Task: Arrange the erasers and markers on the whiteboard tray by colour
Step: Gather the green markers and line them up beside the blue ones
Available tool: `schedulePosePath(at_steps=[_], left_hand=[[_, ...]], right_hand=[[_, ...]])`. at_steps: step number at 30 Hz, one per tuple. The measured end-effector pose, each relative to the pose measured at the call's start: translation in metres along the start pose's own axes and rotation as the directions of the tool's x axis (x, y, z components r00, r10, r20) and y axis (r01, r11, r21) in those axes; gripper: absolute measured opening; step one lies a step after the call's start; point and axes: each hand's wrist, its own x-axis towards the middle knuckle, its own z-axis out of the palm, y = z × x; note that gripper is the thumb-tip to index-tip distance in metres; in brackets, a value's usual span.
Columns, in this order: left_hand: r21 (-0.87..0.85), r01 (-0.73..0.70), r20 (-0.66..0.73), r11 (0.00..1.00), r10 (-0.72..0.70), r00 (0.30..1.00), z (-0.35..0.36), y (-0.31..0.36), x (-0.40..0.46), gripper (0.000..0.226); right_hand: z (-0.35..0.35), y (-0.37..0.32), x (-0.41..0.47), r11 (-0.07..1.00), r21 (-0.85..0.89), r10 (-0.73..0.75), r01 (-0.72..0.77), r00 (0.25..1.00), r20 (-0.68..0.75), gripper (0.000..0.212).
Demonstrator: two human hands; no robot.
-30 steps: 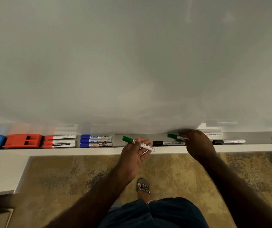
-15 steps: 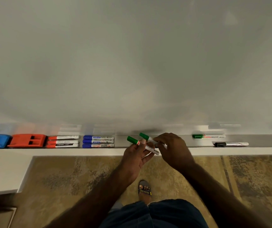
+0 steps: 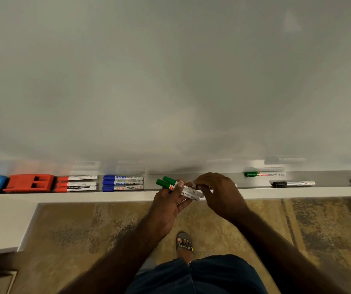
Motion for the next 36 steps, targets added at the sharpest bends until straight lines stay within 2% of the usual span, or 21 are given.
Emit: schedulePosePath(at_steps=[5,9,12,20,25,31,36], left_hand=[[0.03,0.01,0.051,1.0,-0.011,0.999,0.003,0.0,-0.002,0.037],[0.039,0.019,0.057,0.999,-0.021,0.998,-0.001,0.0,-0.003,0.035],[0.051,0.019,0.068,0.999,-0.023,0.997,0.0,-0.001,-0.003,0.035],[0.092,0.024,0.068,0.995,-0.031,0.997,0.005,-0.001,-0.004,0.036],[0.068,0.025,0.057,0.997,-0.029,0.998,0.005,-0.002,-0.005,0.036],[0.043,0.032,0.033,0.999,-0.033,0.999,0.003,-0.002,-0.008,0.037],[0.02,0.046,0.004,0.999,-0.046,0.999,0.004,-0.001,-0.014,0.034]], right_hand=[[-0.035,0.062,-0.011,0.955,-0.276,0.086,-0.108,0.992,-0.092,0.029],[-0.056,0.108,-0.026,0.879,-0.415,0.176,-0.234,0.969,-0.175,0.034],[-0.063,0.131,-0.034,0.839,-0.467,0.228,-0.28,0.96,-0.165,0.038],[-0.055,0.146,-0.04,0.825,-0.493,0.245,-0.277,0.961,-0.129,0.042],[-0.05,0.142,-0.04,0.803,-0.53,0.252,-0.271,0.961,-0.11,0.032],[-0.049,0.111,-0.036,0.827,-0.527,0.142,-0.197,0.979,-0.143,0.032],[-0.035,0.05,-0.018,0.925,-0.369,0.043,-0.095,0.988,-0.147,0.028]])
